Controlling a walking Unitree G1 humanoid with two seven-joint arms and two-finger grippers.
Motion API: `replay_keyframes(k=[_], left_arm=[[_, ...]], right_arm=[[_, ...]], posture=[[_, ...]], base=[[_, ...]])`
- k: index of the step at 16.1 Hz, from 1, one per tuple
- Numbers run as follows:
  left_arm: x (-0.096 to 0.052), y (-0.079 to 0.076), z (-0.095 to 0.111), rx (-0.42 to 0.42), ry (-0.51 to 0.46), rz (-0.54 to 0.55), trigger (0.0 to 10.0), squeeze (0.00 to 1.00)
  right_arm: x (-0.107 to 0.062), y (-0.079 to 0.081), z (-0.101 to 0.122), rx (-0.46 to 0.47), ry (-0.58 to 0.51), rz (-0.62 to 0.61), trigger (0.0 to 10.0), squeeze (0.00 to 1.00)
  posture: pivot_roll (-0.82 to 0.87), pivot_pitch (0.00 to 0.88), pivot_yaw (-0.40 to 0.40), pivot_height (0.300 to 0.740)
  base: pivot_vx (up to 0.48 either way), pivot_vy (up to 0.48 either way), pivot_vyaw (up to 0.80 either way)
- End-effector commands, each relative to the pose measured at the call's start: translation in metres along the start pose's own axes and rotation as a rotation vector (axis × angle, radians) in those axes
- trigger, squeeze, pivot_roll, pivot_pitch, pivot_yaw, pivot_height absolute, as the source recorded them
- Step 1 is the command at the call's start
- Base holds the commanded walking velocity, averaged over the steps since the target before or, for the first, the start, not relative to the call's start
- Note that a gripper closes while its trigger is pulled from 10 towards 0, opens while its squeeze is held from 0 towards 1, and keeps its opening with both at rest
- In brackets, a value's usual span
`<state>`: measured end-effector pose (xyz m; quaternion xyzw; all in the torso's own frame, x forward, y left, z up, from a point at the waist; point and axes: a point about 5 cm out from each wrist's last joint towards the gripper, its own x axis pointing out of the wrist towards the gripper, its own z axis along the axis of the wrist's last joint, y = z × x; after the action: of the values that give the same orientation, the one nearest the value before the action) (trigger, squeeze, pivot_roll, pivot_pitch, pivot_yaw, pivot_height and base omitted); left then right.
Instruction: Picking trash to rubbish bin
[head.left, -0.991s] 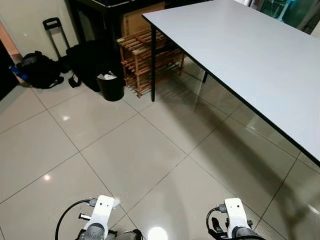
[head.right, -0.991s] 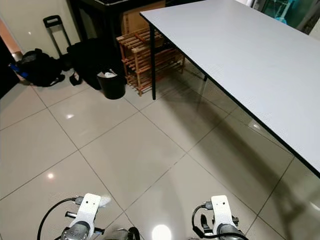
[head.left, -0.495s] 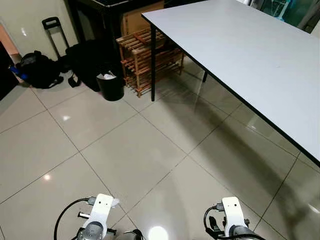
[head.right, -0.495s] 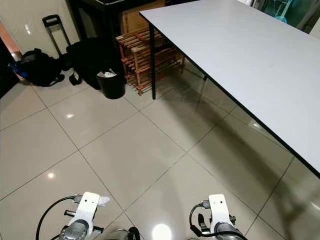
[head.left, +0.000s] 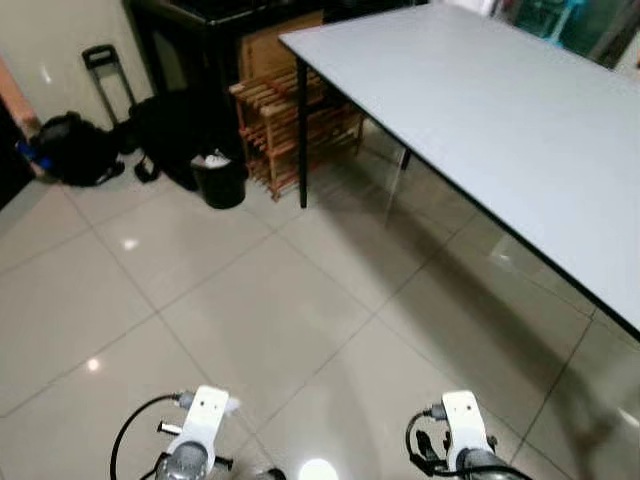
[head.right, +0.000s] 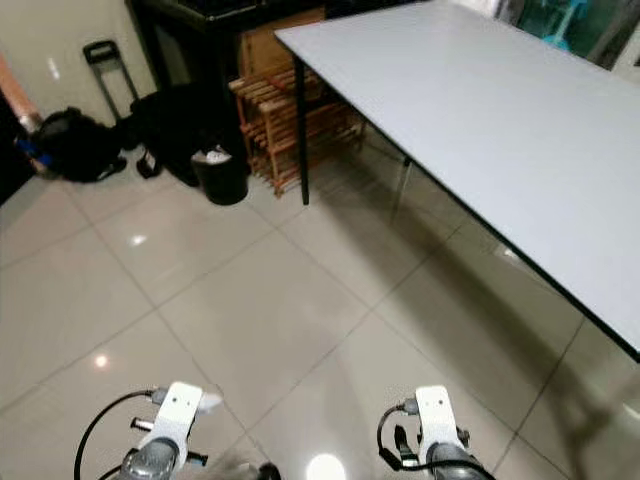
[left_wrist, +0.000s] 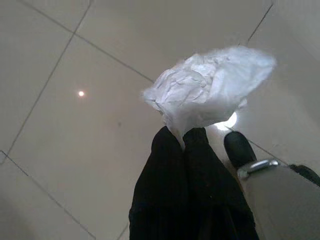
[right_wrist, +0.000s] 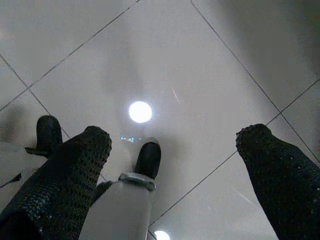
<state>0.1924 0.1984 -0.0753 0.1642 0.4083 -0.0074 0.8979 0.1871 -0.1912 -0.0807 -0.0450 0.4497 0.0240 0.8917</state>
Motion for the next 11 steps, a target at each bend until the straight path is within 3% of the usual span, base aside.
replay_keyframes(k=[1,11], left_arm=[[-0.0007,-0.0003,-0.0037,0.017,0.017,-0.015,10.0,0.00],[-0.0004,0.0014,-0.0036,0.012,0.021,-0.006,10.0,0.00]], right_arm=[[-0.0003,0.0002,-0.0031,-0.002,0.018,-0.001,10.0,0.00],[-0.0005,0.0003,-0.0039,-0.018,0.018,-0.003,10.0,0.00]], posture=[[-0.04,0.090,0.039,0.740],[-0.03,0.108,0.037,0.740]], base=[[0.379,0.000,0.00],[0.383,0.000,0.00]])
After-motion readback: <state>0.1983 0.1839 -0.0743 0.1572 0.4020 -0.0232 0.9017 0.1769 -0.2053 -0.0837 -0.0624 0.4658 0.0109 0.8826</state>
